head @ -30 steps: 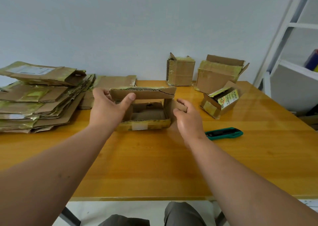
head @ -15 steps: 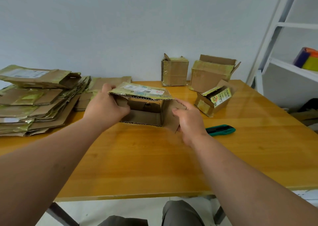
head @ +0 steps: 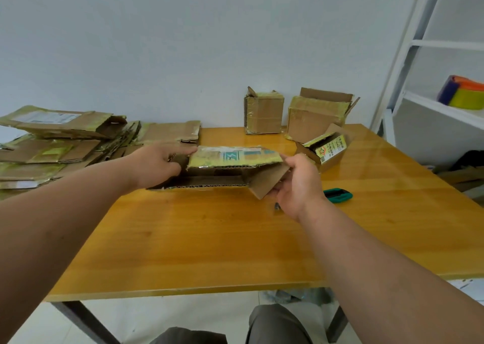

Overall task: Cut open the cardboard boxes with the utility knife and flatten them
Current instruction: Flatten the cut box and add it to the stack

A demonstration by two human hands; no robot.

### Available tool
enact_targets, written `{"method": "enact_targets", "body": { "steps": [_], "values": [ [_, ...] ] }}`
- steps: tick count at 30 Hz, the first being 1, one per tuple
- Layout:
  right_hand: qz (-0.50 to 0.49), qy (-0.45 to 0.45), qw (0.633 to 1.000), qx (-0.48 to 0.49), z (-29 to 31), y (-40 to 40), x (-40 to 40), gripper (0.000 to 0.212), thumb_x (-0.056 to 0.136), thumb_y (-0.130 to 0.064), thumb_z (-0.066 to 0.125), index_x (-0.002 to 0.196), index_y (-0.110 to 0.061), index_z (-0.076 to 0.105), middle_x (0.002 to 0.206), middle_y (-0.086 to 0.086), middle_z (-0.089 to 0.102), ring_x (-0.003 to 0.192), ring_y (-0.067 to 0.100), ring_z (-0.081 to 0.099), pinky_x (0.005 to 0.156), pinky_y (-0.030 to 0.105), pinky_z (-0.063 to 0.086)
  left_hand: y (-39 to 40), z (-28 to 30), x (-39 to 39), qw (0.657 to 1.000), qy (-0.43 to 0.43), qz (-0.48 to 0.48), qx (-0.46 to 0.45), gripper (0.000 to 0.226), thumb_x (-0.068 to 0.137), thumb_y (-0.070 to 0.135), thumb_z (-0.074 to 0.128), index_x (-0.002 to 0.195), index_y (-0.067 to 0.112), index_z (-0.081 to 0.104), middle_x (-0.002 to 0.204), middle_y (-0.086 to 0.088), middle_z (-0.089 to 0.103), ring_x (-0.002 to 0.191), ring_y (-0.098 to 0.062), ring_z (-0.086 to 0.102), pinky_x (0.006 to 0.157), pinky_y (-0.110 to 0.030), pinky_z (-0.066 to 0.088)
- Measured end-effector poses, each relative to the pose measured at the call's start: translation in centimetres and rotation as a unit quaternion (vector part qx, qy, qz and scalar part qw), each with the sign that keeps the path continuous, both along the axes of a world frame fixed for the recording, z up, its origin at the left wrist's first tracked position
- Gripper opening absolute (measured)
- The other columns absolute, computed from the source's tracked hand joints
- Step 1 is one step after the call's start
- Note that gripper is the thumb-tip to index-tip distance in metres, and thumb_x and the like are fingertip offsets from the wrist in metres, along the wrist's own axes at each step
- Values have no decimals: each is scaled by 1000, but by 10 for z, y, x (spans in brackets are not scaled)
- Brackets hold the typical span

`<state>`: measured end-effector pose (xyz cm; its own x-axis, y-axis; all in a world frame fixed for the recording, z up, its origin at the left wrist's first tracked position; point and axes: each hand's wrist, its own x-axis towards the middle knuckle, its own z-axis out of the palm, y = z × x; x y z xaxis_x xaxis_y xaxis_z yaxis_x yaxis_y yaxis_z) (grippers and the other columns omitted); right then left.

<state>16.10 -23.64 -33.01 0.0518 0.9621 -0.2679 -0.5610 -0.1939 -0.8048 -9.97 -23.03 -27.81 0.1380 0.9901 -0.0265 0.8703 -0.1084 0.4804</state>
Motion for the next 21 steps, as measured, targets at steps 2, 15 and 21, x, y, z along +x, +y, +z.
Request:
{"method": "enact_targets", "body": {
  "steps": [2, 15, 21],
  "values": [
    [26, 3, 999, -22, 0, -1, 5, 37, 101, -42, 42, 122, -15, 57, 108, 20, 72, 100, 38, 69, 87, 54, 56, -3, 0, -1, 998, 42, -24, -34, 56, 97, 13, 46, 136, 54, 43, 92, -7, 63, 63, -16, 50, 59, -22, 44],
    [106, -733, 671, 44, -10, -10, -16, 21, 88, -34, 62, 103, -21, 55, 105, 0, 54, 93, 20, 50, 70, 28, 48, -12, -36, 19, 981, 150, -40, -114, 53, 97, 54, 41, 147, 37, 37, 144, 5, 42, 127, -20, 43, 105, -34, 32],
    [164, -804, 544, 175, -21, -1, -33, 64, 93, -25, 50, 154, -23, 30, 162, 7, 22, 148, 28, 18, 122, 46, 14, 3, -76, 24, 972, 229, -45, 11, 62, 93, 63, 34, 143, 27, 38, 149, -4, 29, 136, -27, 28, 113, -45, 28]
  ]
}}
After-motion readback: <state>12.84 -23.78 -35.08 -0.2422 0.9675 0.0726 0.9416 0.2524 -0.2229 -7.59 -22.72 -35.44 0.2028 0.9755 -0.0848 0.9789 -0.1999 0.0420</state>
